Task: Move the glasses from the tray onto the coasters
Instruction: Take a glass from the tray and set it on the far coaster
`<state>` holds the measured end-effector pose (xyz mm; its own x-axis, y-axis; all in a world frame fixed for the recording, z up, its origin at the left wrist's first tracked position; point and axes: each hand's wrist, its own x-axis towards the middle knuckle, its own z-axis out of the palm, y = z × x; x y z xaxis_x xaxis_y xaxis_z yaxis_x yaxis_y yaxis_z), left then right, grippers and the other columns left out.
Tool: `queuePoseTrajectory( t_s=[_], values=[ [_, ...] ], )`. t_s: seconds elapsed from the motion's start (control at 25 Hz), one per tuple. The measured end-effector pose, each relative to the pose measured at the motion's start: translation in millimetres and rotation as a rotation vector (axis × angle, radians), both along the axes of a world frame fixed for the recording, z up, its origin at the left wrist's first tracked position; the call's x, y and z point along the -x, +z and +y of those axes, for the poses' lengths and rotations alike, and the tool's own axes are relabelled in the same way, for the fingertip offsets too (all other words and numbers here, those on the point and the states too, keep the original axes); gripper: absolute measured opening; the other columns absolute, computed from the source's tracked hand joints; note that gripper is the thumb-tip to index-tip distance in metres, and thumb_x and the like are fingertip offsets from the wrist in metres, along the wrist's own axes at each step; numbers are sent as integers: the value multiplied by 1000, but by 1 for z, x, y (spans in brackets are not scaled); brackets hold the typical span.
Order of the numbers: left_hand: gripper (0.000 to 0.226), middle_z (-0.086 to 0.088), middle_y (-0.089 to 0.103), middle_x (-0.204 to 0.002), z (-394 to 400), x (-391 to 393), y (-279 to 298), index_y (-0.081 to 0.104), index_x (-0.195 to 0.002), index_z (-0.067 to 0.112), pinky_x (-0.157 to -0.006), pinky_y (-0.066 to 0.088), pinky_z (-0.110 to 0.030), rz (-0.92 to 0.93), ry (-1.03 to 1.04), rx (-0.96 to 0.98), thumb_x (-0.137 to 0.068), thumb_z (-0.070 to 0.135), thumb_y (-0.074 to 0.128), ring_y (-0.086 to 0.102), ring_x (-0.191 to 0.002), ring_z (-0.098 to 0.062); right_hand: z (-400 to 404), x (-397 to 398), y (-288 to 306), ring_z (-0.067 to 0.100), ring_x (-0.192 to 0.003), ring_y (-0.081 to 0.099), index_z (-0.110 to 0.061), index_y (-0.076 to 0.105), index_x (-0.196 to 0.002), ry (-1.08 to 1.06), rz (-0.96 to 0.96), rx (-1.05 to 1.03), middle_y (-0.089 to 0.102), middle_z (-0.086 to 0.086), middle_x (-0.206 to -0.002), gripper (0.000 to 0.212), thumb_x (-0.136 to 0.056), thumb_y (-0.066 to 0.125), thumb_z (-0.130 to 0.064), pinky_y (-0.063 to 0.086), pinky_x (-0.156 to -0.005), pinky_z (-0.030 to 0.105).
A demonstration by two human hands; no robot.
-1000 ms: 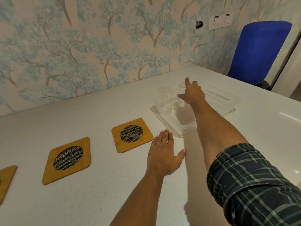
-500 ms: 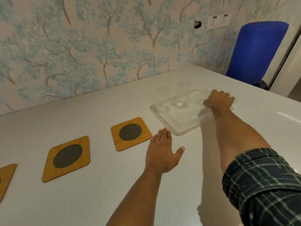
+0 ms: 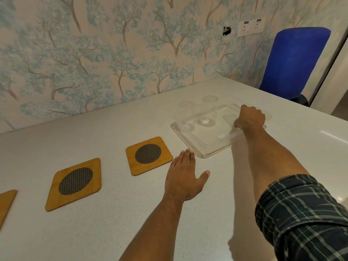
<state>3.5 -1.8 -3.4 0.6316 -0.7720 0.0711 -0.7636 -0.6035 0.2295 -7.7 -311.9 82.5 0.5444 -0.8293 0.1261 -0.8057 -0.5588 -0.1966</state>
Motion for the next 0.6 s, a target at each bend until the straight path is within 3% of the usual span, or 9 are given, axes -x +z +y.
queuePoseTrajectory(
  t_s=[0.24,0.4,0.6],
  values=[
    [92,-5,-4,-171,0,0,0,0,-162,13,-125,-4,-37,2,-6,0,-97,73,22,-5,-157,-20,-4,-16,23,35,-116,57,-12,47,-135,5,-290,14,58,16,-128,68,-81,81,-36,52,-91,43],
    [92,-6,-3,-171,1,-1,-1,1,-162,12,-126,-4,-37,3,-9,2,-96,73,22,-4,-157,-20,-14,-28,33,37,-120,56,-10,39,-142,39,-331,-18,53,17,-135,77,-82,82,-32,51,-95,45],
    [102,-5,-4,-171,0,0,-1,0,-162,13,-126,-4,-37,12,-9,-6,-87,82,7,-5,-157,-20,-21,-39,29,39,-121,55,-7,40,-138,107,-351,-62,51,19,-136,62,-90,75,-26,49,-98,47]
  ],
)
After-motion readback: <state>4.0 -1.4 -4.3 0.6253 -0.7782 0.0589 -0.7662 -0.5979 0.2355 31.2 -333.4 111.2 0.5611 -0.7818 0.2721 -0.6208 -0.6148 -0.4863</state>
